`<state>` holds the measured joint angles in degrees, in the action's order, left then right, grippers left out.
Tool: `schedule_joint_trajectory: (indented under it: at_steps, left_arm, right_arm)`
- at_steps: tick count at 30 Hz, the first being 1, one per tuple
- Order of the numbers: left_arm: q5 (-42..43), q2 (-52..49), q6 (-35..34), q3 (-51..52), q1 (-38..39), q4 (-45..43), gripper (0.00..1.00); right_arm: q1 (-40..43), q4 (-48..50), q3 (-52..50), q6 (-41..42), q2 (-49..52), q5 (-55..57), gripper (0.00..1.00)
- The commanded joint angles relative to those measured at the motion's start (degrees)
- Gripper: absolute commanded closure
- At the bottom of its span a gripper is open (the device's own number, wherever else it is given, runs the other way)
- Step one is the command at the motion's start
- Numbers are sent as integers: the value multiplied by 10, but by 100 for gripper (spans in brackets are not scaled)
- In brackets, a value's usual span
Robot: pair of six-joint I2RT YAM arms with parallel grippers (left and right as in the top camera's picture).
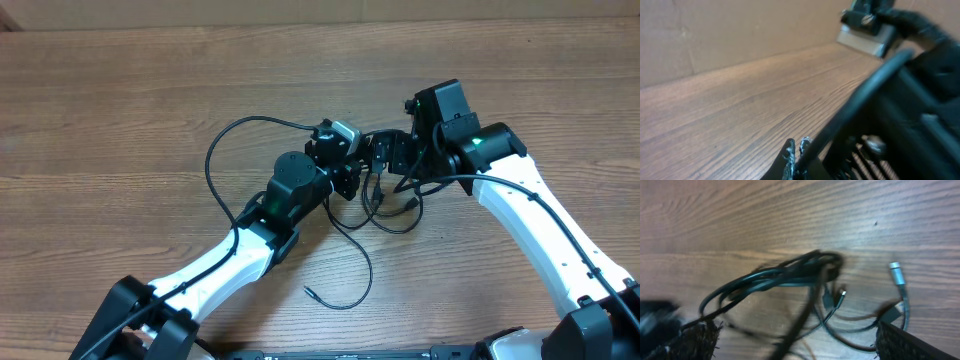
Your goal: Untangle cables
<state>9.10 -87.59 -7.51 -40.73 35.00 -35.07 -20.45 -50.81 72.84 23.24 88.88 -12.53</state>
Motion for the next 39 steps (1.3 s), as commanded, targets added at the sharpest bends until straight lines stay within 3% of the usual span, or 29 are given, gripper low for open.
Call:
schedule_joint_trajectory:
  at_steps: [1, 4, 9, 16, 20, 22, 29, 35, 39]
  left_arm:
    - [-17, -3, -2, 1, -6, 0, 96]
    - [-22, 22, -11, 0, -29, 1, 96]
    - [-17, 76, -123, 0, -75, 21, 96]
    - [-16, 141, -223, 0, -103, 94, 96]
    - [-16, 198, -226, 0, -102, 123, 96]
    - [-17, 228, -227, 0, -102, 137, 95]
    - [-27, 309, -264, 0, -103, 179, 96]
    - [-6, 341, -275, 0, -103, 201, 96]
    - [5, 345, -278, 0, -103, 213, 96]
  right_arm:
    - [-3, -2, 19, -6, -18, -21, 0]
    - [-3, -23, 19, -6, -18, -22, 0]
    - [-4, -69, 17, -7, -17, -21, 0]
    - [-4, -75, 17, -6, -18, -45, 0]
    - [-6, -17, 14, -3, -17, -140, 0]
    - [-12, 16, 8, 36, -17, -164, 0]
    - [-51, 83, -2, 66, -9, -146, 0]
    - [-81, 122, -2, 62, 0, -49, 0]
    - [-103, 137, -2, -57, 0, 3, 0]
